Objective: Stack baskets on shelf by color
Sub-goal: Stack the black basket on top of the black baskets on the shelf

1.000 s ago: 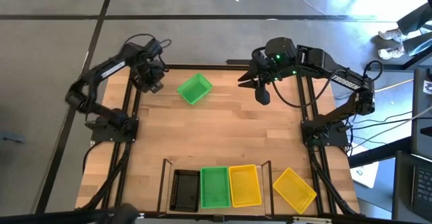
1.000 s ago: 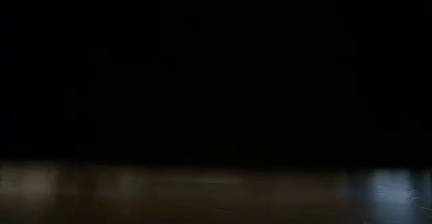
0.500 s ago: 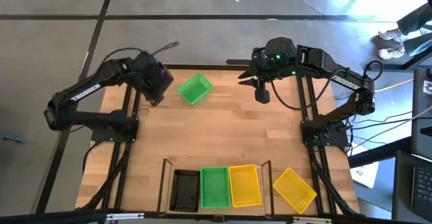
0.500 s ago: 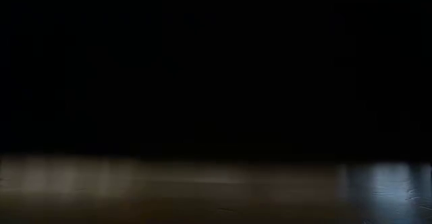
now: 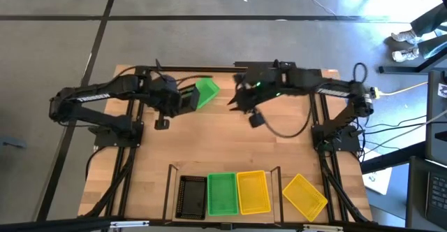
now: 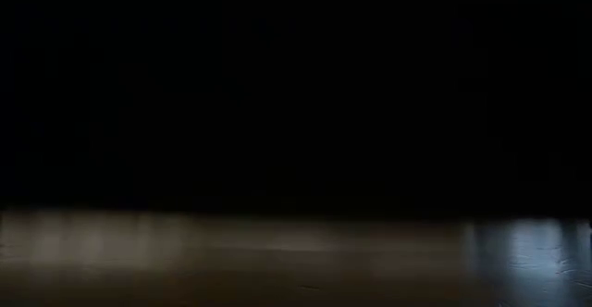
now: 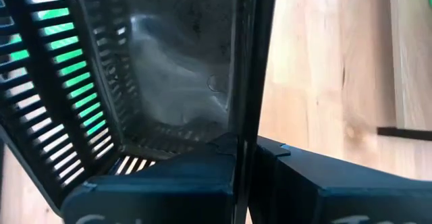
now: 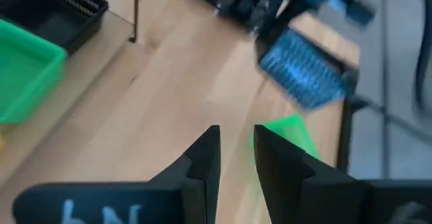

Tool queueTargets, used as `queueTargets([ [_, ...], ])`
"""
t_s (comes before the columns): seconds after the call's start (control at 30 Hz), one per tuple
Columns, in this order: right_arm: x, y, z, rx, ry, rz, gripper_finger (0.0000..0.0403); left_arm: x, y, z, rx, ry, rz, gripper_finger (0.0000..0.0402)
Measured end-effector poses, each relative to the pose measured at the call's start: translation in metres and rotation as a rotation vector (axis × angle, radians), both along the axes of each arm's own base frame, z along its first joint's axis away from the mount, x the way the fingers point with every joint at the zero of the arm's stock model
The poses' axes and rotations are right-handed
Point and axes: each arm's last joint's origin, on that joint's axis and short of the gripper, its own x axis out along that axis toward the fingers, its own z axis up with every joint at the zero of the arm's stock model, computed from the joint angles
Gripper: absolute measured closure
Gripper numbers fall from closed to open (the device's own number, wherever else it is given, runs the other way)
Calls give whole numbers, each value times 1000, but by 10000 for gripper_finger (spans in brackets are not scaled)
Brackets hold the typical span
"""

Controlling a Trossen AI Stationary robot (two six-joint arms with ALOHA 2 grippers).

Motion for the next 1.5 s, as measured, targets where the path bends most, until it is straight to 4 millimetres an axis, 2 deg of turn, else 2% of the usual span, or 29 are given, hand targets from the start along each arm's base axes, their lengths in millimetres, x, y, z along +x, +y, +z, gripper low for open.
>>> queueTargets([
  [0.23, 45, 15, -22, -181, -103, 116, 315, 25, -9, -19, -61, 93, -102, 401],
  [0.43, 68, 17, -53, -281, -51, 218, 315, 40, -13, -31, -95, 126, -159, 401],
  [0.57, 83, 17, -64, -297, -85, 221, 315, 46, -15, -33, -109, 108, -181, 401],
  [1.0, 101, 17, -92, -387, -46, 312, 315, 51, -21, -33, -143, 73, -217, 401],
  [1.33, 102, 17, -95, -403, -42, 340, 315, 53, -28, -33, -149, 65, -229, 401],
  [1.5, 101, 19, -95, -387, -59, 413, 315, 53, -31, -32, -147, 57, -243, 401],
])
